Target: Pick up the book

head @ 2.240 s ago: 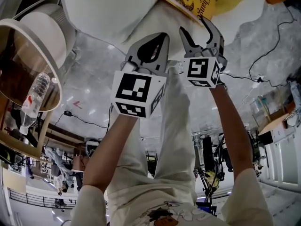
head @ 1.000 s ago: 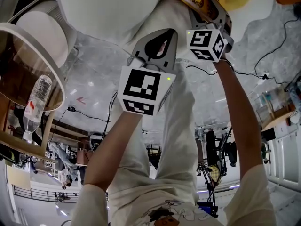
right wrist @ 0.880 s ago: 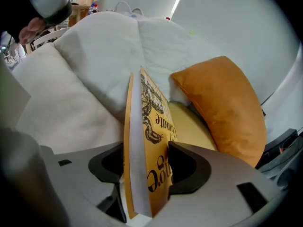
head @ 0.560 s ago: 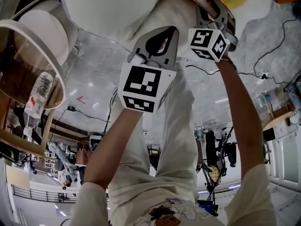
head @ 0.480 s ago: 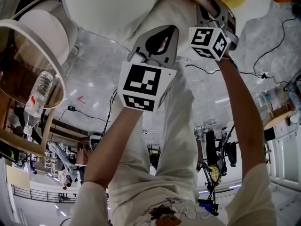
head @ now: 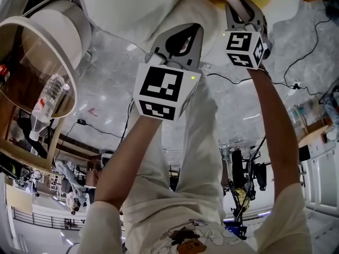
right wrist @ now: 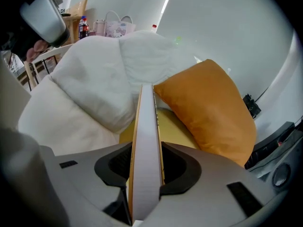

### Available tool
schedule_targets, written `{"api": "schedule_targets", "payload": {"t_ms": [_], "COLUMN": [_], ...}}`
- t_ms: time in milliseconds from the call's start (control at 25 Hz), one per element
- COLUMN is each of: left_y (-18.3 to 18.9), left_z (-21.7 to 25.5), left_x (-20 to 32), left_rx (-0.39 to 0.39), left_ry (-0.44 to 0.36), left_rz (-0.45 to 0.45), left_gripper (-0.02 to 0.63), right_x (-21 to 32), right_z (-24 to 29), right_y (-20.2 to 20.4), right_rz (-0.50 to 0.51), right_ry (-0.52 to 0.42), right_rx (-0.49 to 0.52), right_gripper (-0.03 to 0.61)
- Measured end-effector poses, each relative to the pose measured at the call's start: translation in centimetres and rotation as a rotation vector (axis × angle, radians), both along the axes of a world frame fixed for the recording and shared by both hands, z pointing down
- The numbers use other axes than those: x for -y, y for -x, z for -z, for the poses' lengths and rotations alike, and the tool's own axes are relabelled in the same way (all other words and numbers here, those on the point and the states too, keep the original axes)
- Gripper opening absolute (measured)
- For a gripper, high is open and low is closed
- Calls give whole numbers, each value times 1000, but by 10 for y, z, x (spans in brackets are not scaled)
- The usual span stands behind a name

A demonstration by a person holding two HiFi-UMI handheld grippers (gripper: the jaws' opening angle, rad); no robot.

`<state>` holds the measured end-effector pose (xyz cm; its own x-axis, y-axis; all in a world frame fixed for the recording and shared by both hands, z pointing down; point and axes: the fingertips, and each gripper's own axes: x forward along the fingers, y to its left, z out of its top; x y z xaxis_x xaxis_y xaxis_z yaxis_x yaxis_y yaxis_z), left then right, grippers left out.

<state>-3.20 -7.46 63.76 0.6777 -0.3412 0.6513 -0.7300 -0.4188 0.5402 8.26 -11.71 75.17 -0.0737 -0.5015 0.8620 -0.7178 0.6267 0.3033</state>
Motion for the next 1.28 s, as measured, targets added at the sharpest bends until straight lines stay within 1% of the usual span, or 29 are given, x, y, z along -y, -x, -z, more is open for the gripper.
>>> {"api": "schedule_targets", "payload": {"t_ms": [200, 400, 520, 640, 1040, 1280], "left_y": [-1, -10, -11, -10, -2, 1], "left_z": [12, 31, 46, 59, 93, 120], "left_x": [1, -5, -2, -3, -13, -20], "left_rx": [0, 3, 2, 0, 7, 17], "left_ry": [-14, -13, -33, -56, -91, -115], "left_rz": [-3, -3, 1, 10, 22, 34], "left_gripper": [6, 6, 6, 6, 6, 6], "right_x": [-2, -10, -11, -14, -27, -37], "right_z": [18, 38, 56, 75, 126, 168], "right_y": [1, -3, -3, 2, 14, 19], "right_rz": [-49, -55, -69, -78, -135, -118], "right_ry": [21, 39, 44, 43, 42, 26], "right_rx": [53, 93, 123, 167, 322, 356], "right_gripper": [156, 156, 156, 156, 156, 156]}}
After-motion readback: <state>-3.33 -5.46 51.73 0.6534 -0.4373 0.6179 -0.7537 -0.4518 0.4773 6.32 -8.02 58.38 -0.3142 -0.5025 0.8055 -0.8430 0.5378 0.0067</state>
